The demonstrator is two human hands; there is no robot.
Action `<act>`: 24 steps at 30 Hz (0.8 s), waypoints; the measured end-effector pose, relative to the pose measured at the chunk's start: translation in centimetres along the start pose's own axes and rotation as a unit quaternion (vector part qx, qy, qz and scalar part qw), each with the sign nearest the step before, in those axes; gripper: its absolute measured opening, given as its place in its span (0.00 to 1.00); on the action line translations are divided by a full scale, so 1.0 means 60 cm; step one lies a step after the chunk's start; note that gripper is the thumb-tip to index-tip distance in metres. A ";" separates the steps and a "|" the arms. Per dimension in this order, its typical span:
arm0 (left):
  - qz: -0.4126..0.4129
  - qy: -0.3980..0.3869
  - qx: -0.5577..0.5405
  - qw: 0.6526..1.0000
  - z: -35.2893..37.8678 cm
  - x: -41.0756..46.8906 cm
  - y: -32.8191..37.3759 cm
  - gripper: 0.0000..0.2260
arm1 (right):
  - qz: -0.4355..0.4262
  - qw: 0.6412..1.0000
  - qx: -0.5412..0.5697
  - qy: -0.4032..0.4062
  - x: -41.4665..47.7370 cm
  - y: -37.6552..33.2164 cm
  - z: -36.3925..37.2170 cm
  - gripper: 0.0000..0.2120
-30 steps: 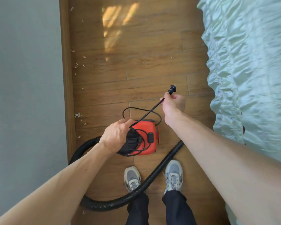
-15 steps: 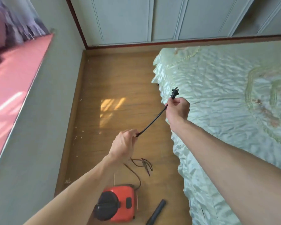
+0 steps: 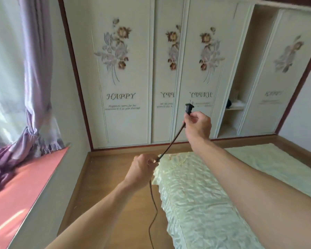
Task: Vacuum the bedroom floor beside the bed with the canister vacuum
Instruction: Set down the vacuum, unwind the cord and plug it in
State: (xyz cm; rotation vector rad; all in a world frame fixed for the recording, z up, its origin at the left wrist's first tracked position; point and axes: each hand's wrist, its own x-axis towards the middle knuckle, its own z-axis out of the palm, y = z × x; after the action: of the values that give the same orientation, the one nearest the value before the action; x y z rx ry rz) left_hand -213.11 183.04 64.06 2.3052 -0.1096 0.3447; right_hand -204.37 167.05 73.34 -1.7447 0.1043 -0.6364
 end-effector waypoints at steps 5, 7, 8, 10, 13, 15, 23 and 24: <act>0.036 0.018 -0.048 0.998 -0.079 0.055 0.135 0.05 | -0.083 0.996 0.007 0.027 0.047 -0.180 -0.065 0.04; 0.049 0.023 -0.060 0.997 -0.102 0.069 0.179 0.05 | -0.115 0.992 0.004 0.040 0.052 -0.240 -0.091 0.04; 0.057 0.022 -0.068 0.996 -0.113 0.074 0.200 0.04 | -0.128 0.991 -0.003 0.047 0.053 -0.265 -0.102 0.04; 0.072 0.007 -0.086 0.994 -0.133 0.079 0.240 0.03 | -0.148 0.987 -0.013 0.058 0.053 -0.311 -0.125 0.05; 0.096 -0.011 -0.109 0.989 -0.161 0.084 0.290 0.04 | -0.164 0.982 -0.024 0.087 0.048 -0.368 -0.162 0.04; 0.123 -0.021 -0.118 0.985 -0.179 0.084 0.319 0.04 | -0.174 0.977 -0.038 0.115 0.034 -0.407 -0.189 0.06; 0.235 -0.085 -0.157 0.955 -0.195 0.039 0.428 0.01 | -0.200 0.948 -0.101 0.226 -0.048 -0.519 -0.290 0.06; 0.245 -0.094 -0.161 0.952 -0.191 0.031 0.442 0.02 | -0.202 0.944 -0.114 0.235 -0.059 -0.528 -0.306 0.07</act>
State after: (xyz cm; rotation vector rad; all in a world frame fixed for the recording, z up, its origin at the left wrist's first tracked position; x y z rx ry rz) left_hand -218.68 173.22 90.71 1.9563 -0.7842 0.3247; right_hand -224.18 161.33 103.78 -1.8185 0.1560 -1.3861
